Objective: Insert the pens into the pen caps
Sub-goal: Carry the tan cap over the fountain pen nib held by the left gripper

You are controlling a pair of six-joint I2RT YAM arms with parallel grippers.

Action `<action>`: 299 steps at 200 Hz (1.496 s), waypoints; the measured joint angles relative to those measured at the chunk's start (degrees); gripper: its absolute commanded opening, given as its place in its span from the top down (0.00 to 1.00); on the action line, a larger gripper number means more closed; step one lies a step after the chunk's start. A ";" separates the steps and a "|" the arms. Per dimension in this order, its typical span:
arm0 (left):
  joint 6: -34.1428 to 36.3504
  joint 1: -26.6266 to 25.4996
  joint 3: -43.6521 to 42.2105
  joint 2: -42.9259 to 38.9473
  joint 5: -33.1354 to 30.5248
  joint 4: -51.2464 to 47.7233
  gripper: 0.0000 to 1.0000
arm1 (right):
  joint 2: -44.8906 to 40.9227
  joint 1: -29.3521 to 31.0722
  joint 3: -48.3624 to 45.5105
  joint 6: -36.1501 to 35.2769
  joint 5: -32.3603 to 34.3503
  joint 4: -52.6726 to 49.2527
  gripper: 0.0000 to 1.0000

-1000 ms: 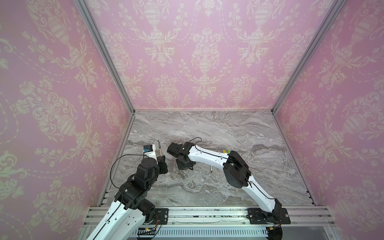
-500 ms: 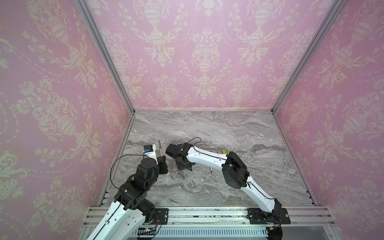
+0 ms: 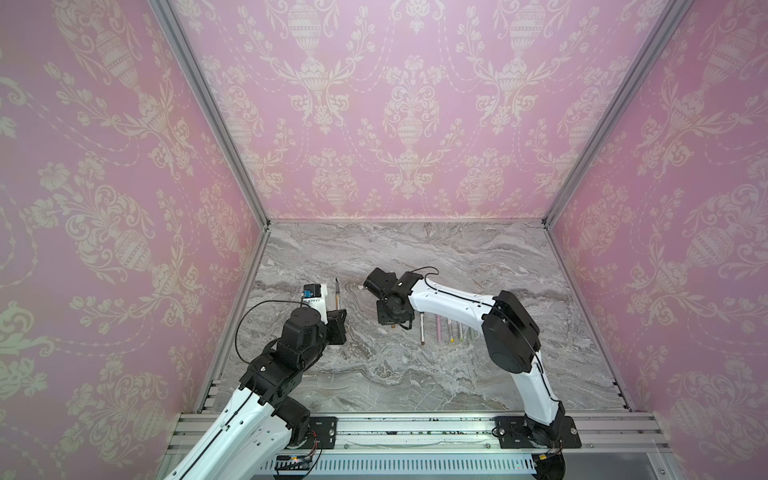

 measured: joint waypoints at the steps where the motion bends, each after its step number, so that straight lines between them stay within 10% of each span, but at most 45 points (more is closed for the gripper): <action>1: 0.00 0.00 0.00 0.13 0.20 0.02 1.00 | -0.28 -0.15 -0.20 0.07 -0.09 0.15 1.00; 105: 1.31 -7.17 0.07 14.47 16.98 10.19 1.00 | -21.31 -11.39 -15.10 8.55 -14.45 23.78 1.00; 299: 1.31 -7.26 0.07 16.39 15.89 13.60 1.00 | -22.32 -9.22 -17.16 11.61 -21.90 30.84 1.00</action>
